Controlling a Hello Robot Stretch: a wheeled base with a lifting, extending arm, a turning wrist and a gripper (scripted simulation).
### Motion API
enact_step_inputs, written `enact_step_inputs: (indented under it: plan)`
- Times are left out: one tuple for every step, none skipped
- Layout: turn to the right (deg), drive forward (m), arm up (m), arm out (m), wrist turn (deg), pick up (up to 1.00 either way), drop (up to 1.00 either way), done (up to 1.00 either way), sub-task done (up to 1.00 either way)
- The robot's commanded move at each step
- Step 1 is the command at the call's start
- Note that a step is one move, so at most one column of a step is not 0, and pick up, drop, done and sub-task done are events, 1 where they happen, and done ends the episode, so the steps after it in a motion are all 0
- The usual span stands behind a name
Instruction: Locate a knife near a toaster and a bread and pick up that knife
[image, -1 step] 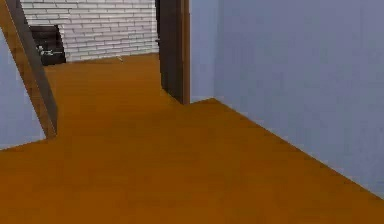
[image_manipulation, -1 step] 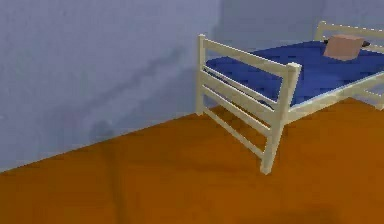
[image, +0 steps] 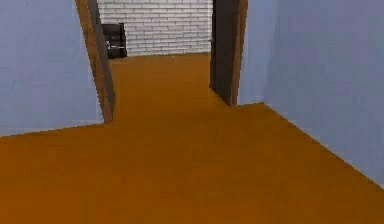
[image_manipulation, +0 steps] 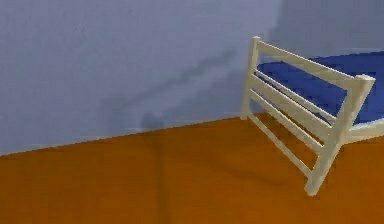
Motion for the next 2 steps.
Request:
enact_step_inputs:
  plan:
    - [0.0,1.0,0.0,0.0,0.0,0.0,0.0,0.0,0.0]
    - [-3.0,0.0,0.0,0.0,0.0,0.0,0.0,0.0,0.0]
